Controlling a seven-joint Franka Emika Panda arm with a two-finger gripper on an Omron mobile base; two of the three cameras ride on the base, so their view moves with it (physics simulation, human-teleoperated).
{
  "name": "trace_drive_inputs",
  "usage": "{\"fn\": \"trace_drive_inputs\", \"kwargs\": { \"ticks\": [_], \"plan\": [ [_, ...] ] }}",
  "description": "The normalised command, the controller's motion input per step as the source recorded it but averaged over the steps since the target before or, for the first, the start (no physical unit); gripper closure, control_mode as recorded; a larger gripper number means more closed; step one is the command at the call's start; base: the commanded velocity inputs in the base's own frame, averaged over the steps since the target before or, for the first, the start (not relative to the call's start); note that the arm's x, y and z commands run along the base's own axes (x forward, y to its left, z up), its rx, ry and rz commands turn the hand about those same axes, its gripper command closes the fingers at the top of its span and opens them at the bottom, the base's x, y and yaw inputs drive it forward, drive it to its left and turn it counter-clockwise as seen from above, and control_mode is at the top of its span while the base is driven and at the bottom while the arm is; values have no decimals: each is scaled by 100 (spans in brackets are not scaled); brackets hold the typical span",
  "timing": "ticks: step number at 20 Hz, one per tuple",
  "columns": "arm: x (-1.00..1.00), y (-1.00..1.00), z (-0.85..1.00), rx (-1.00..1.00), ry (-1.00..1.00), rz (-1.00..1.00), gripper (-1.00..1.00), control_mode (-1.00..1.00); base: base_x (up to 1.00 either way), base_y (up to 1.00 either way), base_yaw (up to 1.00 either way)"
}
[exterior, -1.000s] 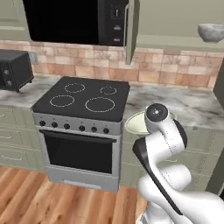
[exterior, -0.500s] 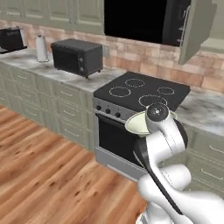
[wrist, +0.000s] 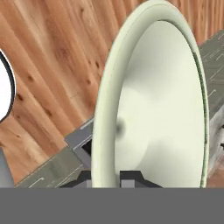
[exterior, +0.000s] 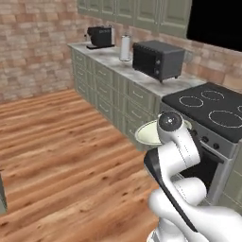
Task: Move the bowls from the cabinet to the plates on the dining table.
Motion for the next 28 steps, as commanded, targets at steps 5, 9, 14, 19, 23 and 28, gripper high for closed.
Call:
{"fn": "trace_drive_inputs", "kwargs": {
  "ticks": [5,9,14,19,23,28],
  "plan": [
    [0,0,0,0,0,0,100,100,0,3,66],
    [0,0,0,0,0,0,100,100,0,0,58],
    [0,0,0,0,0,0,100,100,33,0,36],
    [0,0,0,0,0,0,100,100,71,0,19],
    [0,0,0,0,0,0,100,100,78,18,12],
    [0,0,0,0,0,0,100,100,74,57,11]
  ]
}}
